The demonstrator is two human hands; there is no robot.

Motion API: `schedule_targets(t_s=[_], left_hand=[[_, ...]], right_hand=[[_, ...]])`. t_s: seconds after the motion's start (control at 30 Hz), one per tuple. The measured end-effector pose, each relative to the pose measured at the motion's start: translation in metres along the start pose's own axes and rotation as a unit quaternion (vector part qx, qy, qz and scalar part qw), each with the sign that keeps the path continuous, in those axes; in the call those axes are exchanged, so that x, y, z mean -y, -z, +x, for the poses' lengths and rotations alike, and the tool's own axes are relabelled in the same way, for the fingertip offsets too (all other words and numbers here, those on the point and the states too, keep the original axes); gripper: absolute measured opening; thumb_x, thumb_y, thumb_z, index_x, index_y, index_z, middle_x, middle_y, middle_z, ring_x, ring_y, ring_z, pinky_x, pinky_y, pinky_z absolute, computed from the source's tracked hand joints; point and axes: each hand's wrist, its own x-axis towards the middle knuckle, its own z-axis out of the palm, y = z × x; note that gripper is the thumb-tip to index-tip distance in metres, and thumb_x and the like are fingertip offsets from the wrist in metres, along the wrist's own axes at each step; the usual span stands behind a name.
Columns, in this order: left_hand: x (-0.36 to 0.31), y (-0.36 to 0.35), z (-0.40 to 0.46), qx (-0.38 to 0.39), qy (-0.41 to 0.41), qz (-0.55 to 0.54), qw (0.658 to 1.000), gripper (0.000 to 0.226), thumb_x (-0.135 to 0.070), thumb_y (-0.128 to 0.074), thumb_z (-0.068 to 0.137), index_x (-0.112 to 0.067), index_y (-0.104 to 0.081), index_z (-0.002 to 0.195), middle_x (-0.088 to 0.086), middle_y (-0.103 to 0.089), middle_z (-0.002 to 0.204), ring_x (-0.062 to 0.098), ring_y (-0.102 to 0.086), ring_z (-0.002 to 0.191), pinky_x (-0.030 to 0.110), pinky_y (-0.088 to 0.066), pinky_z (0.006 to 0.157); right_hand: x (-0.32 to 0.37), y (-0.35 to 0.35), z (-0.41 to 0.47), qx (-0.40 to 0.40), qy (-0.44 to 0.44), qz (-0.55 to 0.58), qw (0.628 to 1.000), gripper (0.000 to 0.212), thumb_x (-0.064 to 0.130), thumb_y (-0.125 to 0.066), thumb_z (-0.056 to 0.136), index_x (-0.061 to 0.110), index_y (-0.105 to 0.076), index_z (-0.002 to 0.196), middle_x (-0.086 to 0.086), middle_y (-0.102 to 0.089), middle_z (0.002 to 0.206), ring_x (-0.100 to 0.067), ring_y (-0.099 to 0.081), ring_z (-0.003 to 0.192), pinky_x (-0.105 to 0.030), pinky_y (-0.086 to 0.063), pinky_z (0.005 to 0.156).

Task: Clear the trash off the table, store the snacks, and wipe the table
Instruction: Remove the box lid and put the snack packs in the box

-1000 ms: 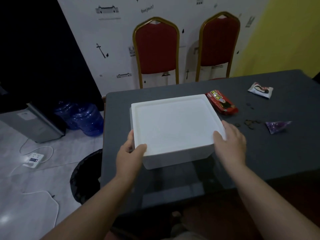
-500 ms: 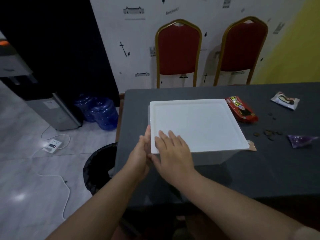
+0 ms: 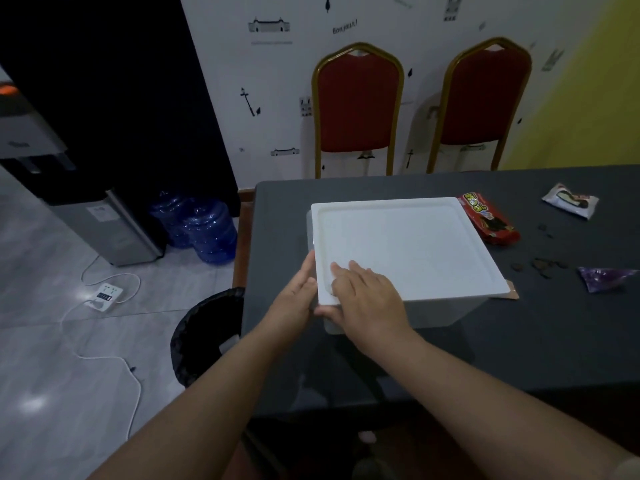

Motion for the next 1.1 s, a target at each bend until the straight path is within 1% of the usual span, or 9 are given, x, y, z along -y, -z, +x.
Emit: schedule_targets(t_s=[0.17,0.27,0.4,0.53,0.6,0.73,0.87,0.97,1.1], left_hand=[[-0.002,0.002,0.0,-0.017,-0.018,0.007,1.0,0.046,-0.025,-0.041,0.1,-0.05,-0.033,0.138,-0.007,-0.047,0.139,0.011,-0.051,0.121,0.04,-0.043,0.105],[-0.004,0.005,0.002,-0.014,-0.038,0.022,0.999,0.05,-0.016,-0.042,0.099,-0.041,-0.032,0.142,-0.008,-0.044,0.141,0.009,-0.048,0.122,0.032,-0.044,0.103],[-0.016,0.007,0.002,-0.015,-0.043,0.003,0.999,0.053,-0.001,-0.045,0.095,-0.024,-0.035,0.142,-0.012,-0.044,0.13,0.003,-0.048,0.113,0.008,-0.051,0.072],[-0.031,0.011,0.005,-0.004,0.004,-0.027,1.0,0.051,0.007,-0.051,0.088,-0.021,-0.044,0.131,-0.004,-0.056,0.12,0.02,-0.059,0.108,0.027,-0.056,0.074],[-0.038,0.01,0.012,-0.026,0.018,-0.018,0.999,0.047,0.011,-0.05,0.085,-0.017,-0.048,0.123,0.001,-0.059,0.115,0.019,-0.062,0.098,0.025,-0.056,0.065],[-0.049,0.004,0.034,-0.078,0.013,0.024,0.997,0.039,0.002,-0.049,0.087,-0.018,-0.047,0.121,0.005,-0.06,0.115,0.017,-0.062,0.093,0.034,-0.055,0.079],[-0.054,-0.002,0.063,-0.113,0.012,0.031,0.993,0.045,-0.003,-0.046,0.09,-0.02,-0.039,0.131,0.001,-0.061,0.105,0.019,-0.062,0.087,0.042,-0.052,0.085],[-0.058,-0.005,0.08,-0.147,0.007,0.024,0.989,0.04,-0.01,-0.044,0.094,-0.02,-0.038,0.132,0.0,-0.055,0.121,0.016,-0.059,0.09,0.034,-0.052,0.079],[-0.066,-0.008,0.101,-0.188,-0.002,0.044,0.981,0.032,-0.022,-0.043,0.098,-0.018,-0.045,0.129,-0.002,-0.052,0.116,0.005,-0.052,0.085,0.015,-0.038,0.06]], right_hand=[[-0.003,0.012,0.004,-0.099,-0.01,0.005,0.995,0.063,0.059,-0.035,0.08,0.009,-0.072,0.093,-0.006,-0.074,0.087,-0.023,-0.072,0.079,-0.031,-0.056,0.062],[-0.006,0.023,0.006,-0.14,0.022,-0.011,0.99,0.056,0.052,-0.036,0.083,0.009,-0.072,0.09,-0.006,-0.073,0.079,-0.023,-0.072,0.073,-0.028,-0.054,0.057],[-0.017,0.046,0.009,-0.171,0.056,-0.04,0.983,0.044,0.042,-0.038,0.088,0.011,-0.068,0.088,-0.004,-0.069,0.072,-0.021,-0.067,0.059,-0.027,-0.05,0.048],[-0.024,0.093,0.011,-0.112,0.022,0.045,0.992,0.032,0.028,-0.048,0.096,0.016,-0.047,0.126,-0.004,-0.061,0.119,-0.021,-0.059,0.103,-0.031,-0.046,0.081],[-0.037,0.11,0.015,-0.157,-0.012,0.11,0.981,0.029,0.027,-0.044,0.098,0.015,-0.047,0.124,-0.006,-0.06,0.112,-0.02,-0.054,0.099,-0.03,-0.039,0.077],[-0.074,0.14,0.035,-0.351,-0.069,0.239,0.903,0.021,0.02,-0.039,0.099,0.003,-0.051,0.103,0.008,-0.043,0.071,-0.007,-0.041,0.062,-0.026,-0.027,0.056],[-0.115,0.158,0.061,-0.463,-0.168,0.358,0.793,0.017,0.019,-0.033,0.102,0.016,-0.043,0.089,0.011,-0.035,0.069,0.011,-0.04,0.055,-0.012,-0.03,0.051],[-0.141,0.151,0.093,-0.475,-0.256,0.48,0.692,0.025,0.029,-0.03,0.101,0.026,-0.039,0.079,0.01,-0.047,0.075,0.002,-0.045,0.063,-0.021,-0.041,0.064],[-0.178,0.134,0.143,-0.451,-0.329,0.625,0.545,0.024,0.028,-0.031,0.1,0.018,-0.052,0.092,0.0,-0.062,0.094,-0.015,-0.061,0.081,-0.03,-0.053,0.076]])
